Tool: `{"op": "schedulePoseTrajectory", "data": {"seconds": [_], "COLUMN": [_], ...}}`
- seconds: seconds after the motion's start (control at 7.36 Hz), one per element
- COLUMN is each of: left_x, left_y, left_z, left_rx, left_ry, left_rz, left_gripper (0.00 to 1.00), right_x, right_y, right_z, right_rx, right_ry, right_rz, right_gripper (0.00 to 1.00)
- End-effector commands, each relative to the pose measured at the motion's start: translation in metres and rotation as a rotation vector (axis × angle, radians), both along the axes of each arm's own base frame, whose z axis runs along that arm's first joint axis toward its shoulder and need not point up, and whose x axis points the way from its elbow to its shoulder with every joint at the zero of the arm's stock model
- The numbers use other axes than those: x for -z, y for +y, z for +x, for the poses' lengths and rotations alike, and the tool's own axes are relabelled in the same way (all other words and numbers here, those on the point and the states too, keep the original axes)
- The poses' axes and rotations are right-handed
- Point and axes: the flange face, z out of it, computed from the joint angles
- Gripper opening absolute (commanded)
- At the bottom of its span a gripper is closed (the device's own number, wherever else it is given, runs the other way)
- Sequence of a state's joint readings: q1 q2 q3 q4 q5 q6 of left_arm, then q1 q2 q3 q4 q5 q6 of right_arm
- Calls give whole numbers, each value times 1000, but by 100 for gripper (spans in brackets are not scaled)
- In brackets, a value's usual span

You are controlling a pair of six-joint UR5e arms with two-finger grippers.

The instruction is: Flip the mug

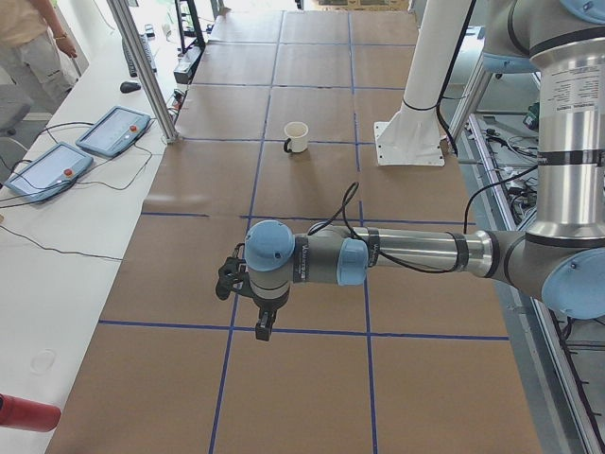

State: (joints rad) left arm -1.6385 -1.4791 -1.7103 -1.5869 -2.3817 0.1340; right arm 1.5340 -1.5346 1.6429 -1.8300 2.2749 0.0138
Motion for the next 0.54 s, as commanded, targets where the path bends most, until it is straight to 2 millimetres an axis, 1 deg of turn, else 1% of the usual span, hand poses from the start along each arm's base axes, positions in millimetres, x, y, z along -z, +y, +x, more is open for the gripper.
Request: {"op": "schedulePoseTrajectory", "data": {"seconds": [0.0, 0.14, 0.41], "left_x": [8, 5, 10], "left_y": [-1, -2, -4], "left_z": [0, 0, 0], "left_rx": [13, 12, 13], "left_ry": [-2, -2, -5], "left_rz": [7, 3, 32], "left_gripper": [100, 100, 100], "right_x": [0, 0, 0], "right_y": [0, 0, 0], "right_z": [0, 0, 0], "right_rx": [0, 0, 0], "right_ry": [0, 0, 0], "right_rz": [1, 1, -1], "right_gripper": [100, 100, 100]}}
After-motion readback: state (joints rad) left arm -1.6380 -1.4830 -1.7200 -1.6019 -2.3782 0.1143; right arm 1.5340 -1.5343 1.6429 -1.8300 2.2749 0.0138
